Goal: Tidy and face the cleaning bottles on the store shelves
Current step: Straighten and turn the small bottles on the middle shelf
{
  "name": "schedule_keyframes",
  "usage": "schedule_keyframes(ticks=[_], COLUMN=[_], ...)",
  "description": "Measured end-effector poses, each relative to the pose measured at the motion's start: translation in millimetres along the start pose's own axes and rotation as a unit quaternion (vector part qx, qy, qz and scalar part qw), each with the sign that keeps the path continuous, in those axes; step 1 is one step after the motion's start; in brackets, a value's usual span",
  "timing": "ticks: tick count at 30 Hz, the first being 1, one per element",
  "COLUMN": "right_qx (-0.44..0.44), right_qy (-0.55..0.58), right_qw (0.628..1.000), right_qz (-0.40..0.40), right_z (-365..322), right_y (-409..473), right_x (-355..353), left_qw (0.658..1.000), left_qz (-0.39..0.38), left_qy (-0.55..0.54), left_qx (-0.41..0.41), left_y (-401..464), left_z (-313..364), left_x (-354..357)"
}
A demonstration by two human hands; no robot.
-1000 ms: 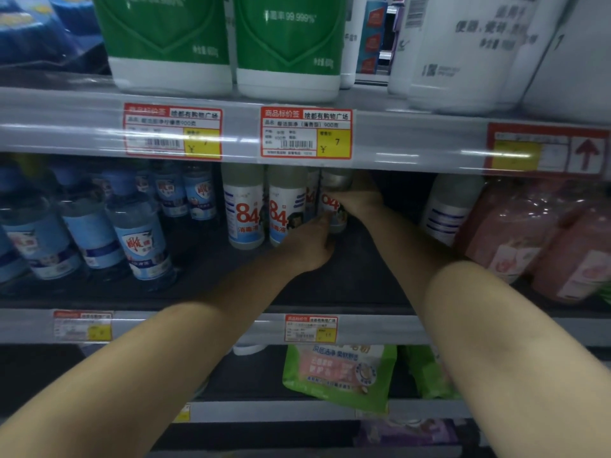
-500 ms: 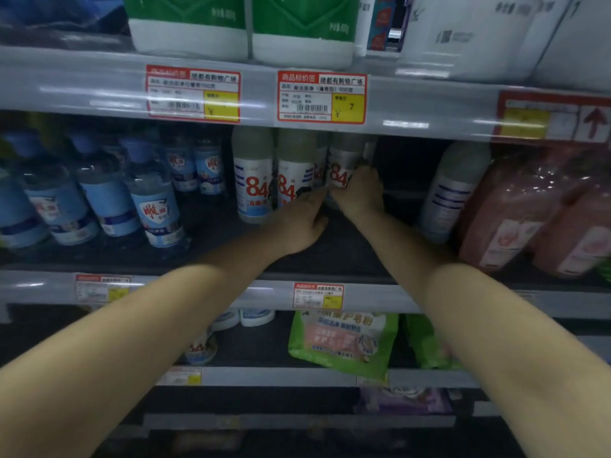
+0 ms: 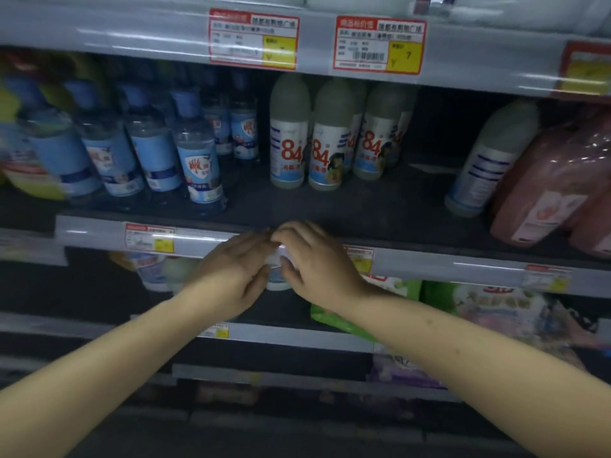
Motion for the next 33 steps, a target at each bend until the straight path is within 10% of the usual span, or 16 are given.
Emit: schedule_keyframes(ticks=[10,21,28,33], right_qx=[-0.038,0.098,0.125,0.144], right_qy=[-0.019,-0.009,-0.003,-0.001], right_qw=[0.986,0.956,0.947,0.939], right_qz=[-0.163,-0.278,-0.295,-0.313], right_z=[-22.3,-8.9,-8.2,-5.2], right_y=[-6.5,-15.1,-20.9,-25.1], right_x=[50.9,75.4,70.9,69.2], left_qw=[0.989,0.894,0.871,0.905], left_qz=[-0.031,-0.046,0.025,-0.070], left_qy=[0.046,-0.151,-0.194,-0.124], left_qx=[-0.139,-0.420,-0.452,-0.400], left_y=[-62.8,-53.4,-36.8,-27.3], left_z=[-59.1,-90.1,-82.5,-75.6], left_x=[28.8,95.6,101.9,104.9])
Point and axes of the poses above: each hand's wrist, its own y-axis towards the middle knuckle, its own x-axis out of the palm, z = x × y, the point moved 3 cm from there along y, towards the middle knuckle, and after that the axes turned 8 degrees about y, right-handed, at the moved point
